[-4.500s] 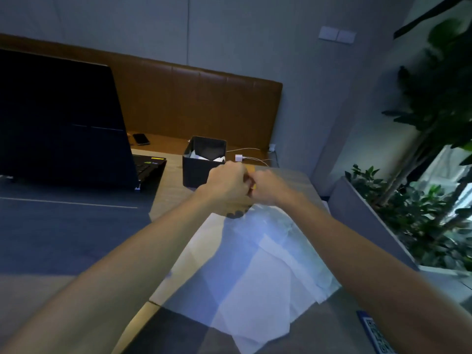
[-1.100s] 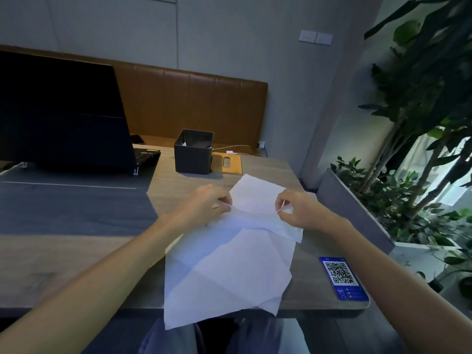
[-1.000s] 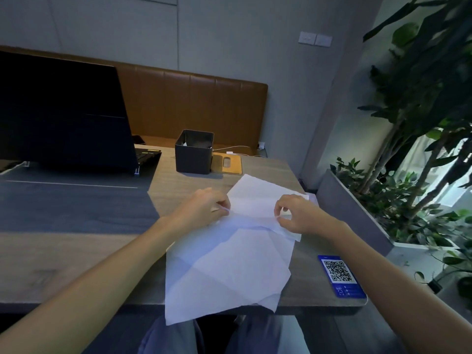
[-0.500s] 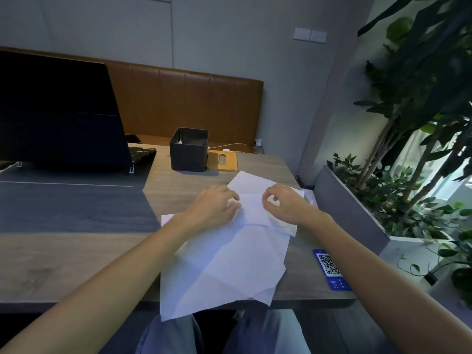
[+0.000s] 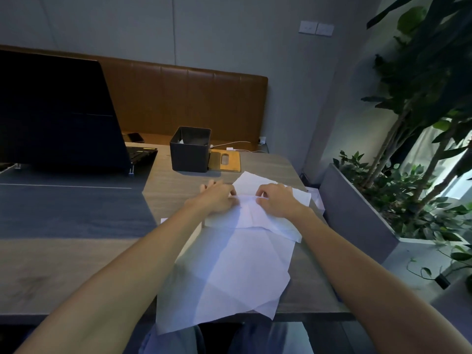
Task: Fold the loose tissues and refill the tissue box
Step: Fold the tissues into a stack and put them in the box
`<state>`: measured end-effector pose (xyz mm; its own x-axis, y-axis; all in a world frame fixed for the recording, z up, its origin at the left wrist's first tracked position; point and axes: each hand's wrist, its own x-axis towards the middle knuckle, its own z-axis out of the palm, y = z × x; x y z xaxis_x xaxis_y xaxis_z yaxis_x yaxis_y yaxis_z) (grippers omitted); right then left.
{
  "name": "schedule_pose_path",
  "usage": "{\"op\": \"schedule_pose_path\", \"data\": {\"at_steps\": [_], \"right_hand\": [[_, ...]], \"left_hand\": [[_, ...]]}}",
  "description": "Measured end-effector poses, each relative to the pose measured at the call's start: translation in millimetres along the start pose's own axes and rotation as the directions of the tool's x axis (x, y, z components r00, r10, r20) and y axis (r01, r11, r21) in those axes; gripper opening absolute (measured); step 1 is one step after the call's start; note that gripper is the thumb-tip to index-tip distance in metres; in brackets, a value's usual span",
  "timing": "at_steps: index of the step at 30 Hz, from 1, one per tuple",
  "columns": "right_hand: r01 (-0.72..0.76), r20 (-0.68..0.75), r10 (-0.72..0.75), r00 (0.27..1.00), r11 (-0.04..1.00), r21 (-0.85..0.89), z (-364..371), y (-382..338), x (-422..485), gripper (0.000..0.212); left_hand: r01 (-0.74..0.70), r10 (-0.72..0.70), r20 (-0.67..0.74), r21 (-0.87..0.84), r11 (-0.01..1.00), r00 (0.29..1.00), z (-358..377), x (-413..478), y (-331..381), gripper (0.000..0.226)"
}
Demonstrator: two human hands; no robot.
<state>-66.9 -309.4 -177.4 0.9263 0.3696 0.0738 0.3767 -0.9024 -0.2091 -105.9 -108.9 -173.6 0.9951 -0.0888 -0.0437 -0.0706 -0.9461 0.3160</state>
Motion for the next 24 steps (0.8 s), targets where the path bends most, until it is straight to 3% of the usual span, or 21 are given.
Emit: {"op": "schedule_pose_path", "data": {"at_steps": [3,6,12,15,24], "right_hand": [[0.018,0.0,-0.018,1.0,0.99,0.141,-3,3,5,0.014],[0.057,-0.016,-0.055,0.998,0.966,0.253,-10,4,6,0.015],[0.058,-0.019,-0.055,0.998,0.956,0.289,-27,17,3,0.019],[0.054,-0.042,-0.042,0.998,0.935,0.349,-27,30,4,0.014],[-0.026,-0.01,0.029,1.0,0.97,0.24,-28,52,13,0.022]], "left_hand": [[0.035,-0.035,-0.001,-0.028,0.999,0.999,-5,7,-4,0.028],[0.038,-0.038,0.0,-0.186,0.982,0.999,-8,8,-7,0.027],[0.013,-0.062,-0.098,-0.434,0.901,0.993,-13,5,-15,0.02],[0.007,-0.076,-0.144,-0.428,0.904,0.987,-17,6,-20,0.02],[0.145,-0.2,-0.138,-0.332,0.932,0.97,-22,7,-50,0.022]]}}
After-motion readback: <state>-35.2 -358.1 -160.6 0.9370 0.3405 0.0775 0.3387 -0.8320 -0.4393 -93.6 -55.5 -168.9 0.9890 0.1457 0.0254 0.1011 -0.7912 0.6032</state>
